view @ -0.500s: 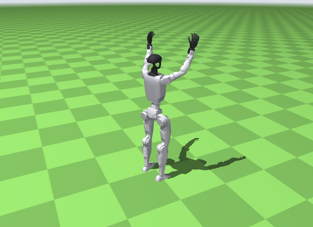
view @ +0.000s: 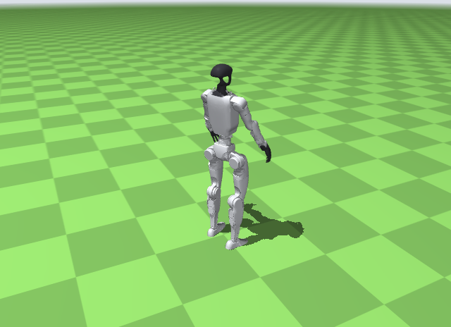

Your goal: In place motions

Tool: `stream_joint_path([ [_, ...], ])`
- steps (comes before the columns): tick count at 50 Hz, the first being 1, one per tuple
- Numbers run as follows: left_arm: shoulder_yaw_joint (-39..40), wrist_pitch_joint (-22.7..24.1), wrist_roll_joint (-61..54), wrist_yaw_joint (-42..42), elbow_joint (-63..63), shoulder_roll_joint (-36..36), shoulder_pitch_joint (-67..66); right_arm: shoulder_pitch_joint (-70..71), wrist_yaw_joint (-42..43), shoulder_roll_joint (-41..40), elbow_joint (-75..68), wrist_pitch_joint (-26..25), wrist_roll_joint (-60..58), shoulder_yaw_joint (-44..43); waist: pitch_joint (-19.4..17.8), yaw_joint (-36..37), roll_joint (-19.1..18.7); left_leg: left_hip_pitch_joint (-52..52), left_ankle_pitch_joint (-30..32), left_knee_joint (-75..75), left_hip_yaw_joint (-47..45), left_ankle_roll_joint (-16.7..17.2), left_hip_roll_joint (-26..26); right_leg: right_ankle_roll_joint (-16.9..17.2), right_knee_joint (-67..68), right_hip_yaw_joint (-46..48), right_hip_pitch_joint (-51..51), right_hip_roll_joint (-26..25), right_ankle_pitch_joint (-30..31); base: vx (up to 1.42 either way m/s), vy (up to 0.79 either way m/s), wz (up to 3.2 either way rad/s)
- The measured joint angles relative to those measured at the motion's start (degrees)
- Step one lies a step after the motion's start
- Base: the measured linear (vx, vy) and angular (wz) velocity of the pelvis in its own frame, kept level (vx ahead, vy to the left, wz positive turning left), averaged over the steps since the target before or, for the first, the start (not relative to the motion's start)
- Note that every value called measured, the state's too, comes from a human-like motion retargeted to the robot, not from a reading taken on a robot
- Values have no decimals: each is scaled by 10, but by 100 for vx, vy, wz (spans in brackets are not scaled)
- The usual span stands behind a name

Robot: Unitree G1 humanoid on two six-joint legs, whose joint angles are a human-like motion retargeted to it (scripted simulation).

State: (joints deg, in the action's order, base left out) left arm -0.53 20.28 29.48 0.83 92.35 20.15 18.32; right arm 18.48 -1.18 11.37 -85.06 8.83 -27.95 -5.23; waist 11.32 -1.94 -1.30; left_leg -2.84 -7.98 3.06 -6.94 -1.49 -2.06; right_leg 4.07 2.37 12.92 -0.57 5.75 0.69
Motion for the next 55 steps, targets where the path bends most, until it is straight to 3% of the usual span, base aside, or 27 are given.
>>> stream_joint_path([
  [4,7,-44,69,-53,-6,-25,-122,-101,-54,-8,-69,-47,2,-38,-37,-12,-2,6,-1,3,4,0,1,1,-1,2,-11,0,0,13,-2,8],
  [8,14,-86,95,-22,9,-63,-219,-195,-59,-3,-122,-80,16,-59,-70,-16,-1,17,1,0,1,0,1,2,-3,0,-19,0,1,5,-2,-3],
  [11,24,-114,67,1,27,-99,-273,-262,-66,-6,-123,-115,39,-71,-87,-17,0,21,3,-3,0,0,1,2,-4,-1,-21,0,2,0,0,0],
  [18,53,-158,9,-31,31,-129,-341,-332,-124,-13,-123,-153,120,-137,-109,-48,7,14,3,5,19,11,5,5,-4,18,-24,9,2,-1,-2,22],
  [25,34,-149,14,-36,-12,-83,-323,-277,-81,9,-121,-147,143,-137,-124,-28,3,13,12,-1,-9,8,12,2,-2,-9,-12,-1,12,-3,-1,-32],
  [33,32,-125,-47,-22,-42,-65,-263,-193,-39,4,-28,-99,31,-82,-149,-20,10,28,13,-4,-24,7,12,0,1,-21,-13,-1,19,-5,0,-18],
  [39,14,-117,-42,-18,-37,-82,-258,-173,-4,-10,-30,-67,12,-57,-141,-19,11,32,13,-6,-25,6,10,1,1,-22,-15,0,17,3,1,4],
  [45,-16,-147,-13,-18,0,-116,-264,-189,-8,-27,-88,-93,57,-46,-129,-27,9,31,12,-8,-16,5,8,3,0,-12,-22,1,10,4,1,17],
  [49,-31,-148,-33,21,23,-140,-255,-192,-52,-41,-123,-106,98,-43,-122,22,14,30,7,-5,-63,6,12,-9,-4,-53,-24,-12,3,-8,3,-86],
  [52,-78,-130,14,69,32,-125,-218,-177,-45,-46,-123,-92,119,-49,-104,-36,8,18,11,-4,2,4,4,7,-9,14,-28,7,6,-1,2,157],
  [55,-102,-118,64,63,17,-89,-145,-114,-27,-37,-119,-70,172,-63,-77,-27,9,13,12,-4,-1,3,0,2,-9,12,-24,4,5,0,1,23],
])
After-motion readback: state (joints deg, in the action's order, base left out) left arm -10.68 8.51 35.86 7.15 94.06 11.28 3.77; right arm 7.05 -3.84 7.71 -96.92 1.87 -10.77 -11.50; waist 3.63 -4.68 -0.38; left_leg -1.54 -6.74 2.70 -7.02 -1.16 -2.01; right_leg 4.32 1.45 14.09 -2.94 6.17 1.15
